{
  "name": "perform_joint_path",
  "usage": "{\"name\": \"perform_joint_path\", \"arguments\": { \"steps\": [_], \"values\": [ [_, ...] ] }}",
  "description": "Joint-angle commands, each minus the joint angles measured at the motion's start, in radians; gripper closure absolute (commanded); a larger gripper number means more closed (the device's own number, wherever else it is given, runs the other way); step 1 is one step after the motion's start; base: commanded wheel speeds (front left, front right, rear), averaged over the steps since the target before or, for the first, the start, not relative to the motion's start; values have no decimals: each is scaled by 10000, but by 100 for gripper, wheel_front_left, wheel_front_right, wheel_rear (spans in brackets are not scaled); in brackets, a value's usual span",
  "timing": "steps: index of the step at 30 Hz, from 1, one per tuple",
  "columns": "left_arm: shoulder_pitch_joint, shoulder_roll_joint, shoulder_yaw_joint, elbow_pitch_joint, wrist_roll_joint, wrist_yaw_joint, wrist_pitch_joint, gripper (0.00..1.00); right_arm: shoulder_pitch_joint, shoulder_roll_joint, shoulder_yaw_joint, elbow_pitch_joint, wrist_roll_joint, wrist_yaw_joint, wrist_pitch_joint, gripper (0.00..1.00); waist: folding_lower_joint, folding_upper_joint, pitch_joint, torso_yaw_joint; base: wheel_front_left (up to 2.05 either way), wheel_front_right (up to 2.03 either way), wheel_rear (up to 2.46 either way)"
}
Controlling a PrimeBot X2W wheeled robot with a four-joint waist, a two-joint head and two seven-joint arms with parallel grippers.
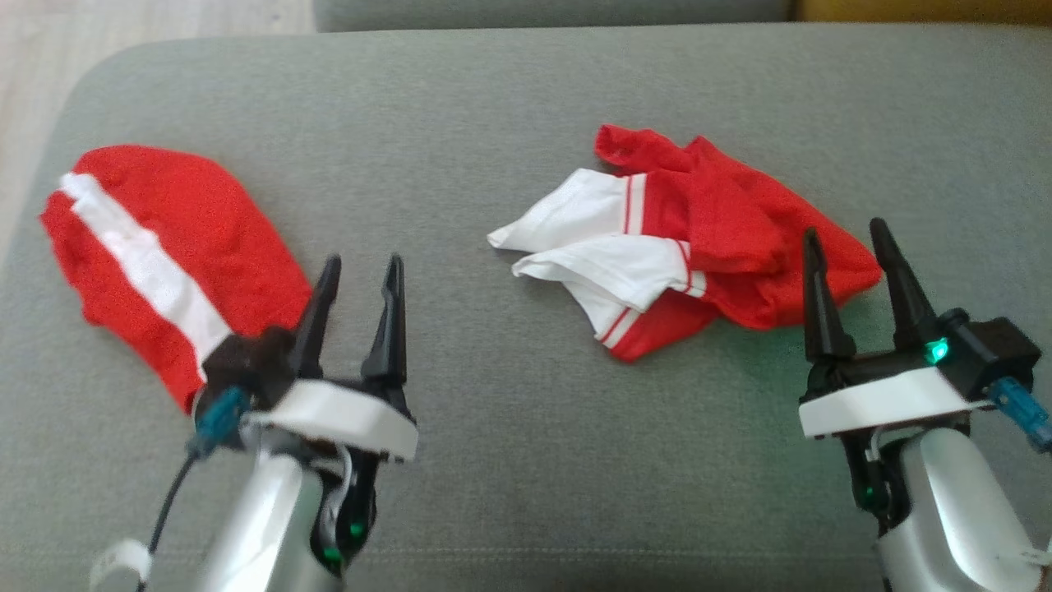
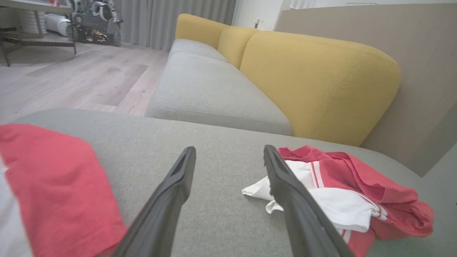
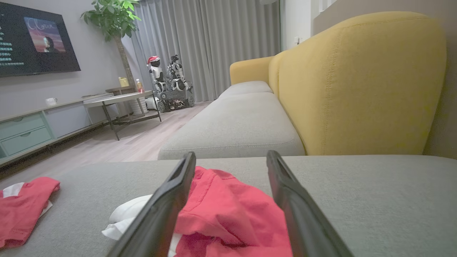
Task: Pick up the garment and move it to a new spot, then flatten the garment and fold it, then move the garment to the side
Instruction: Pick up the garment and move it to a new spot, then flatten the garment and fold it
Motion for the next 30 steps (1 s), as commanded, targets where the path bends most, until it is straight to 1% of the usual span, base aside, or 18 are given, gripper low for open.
{"name": "perform_joint_path", "arguments": {
  "steps": [1, 5, 9, 13, 17, 26, 27, 28, 30],
  "values": [
    [-158, -73, 554, -458, 129, -112, -50, 0, -29, -107, 247, -242, -100, -7, -106, 0, 0, 0, -110, 201, 0, 0, 0],
    [285, -382, 1143, -681, 442, -434, -50, 0, -71, -208, 373, -75, -271, -7, -107, 0, 0, 0, -165, 366, 0, 0, 0],
    [338, -461, 1296, -721, 645, -708, -50, 0, -264, -420, 781, 155, -468, -7, 8, 0, 0, 0, -155, 463, 0, 0, 0],
    [290, -470, 1151, -818, 328, -659, -51, 0, -628, -717, 1300, 571, -895, -7, 406, 0, 0, 0, -18, 532, 0, 0, 0],
    [263, -472, 930, -806, 129, -566, -51, 0, -1059, -910, 1599, 1176, -1172, -7, 725, 0, 0, 0, 164, 657, 0, 0, 0],
    [97, -473, 584, -739, -114, -386, -51, 0, -1846, -1212, 2062, 2314, -1493, -7, 884, 0, 0, 0, 488, 940, 0, 0, 0],
    [87, -473, 558, -732, -129, -374, -51, 0, -1915, -1217, 2091, 2402, -1460, -7, 871, 74, 0, 0, 498, 961, 0, 0, 0],
    [80, -474, 532, -726, -142, -363, -51, 0, -1987, -1213, 2108, 2461, -1406, -7, 829, 100, 0, 0, 500, 980, 0, 0, 0],
    [77, -474, 489, -709, -163, -341, -51, 0, -2103, -1192, 2107, 2551, -1275, -7, 763, 100, 0, 0, 476, 1005, 0, 0, 0]
  ]
}}
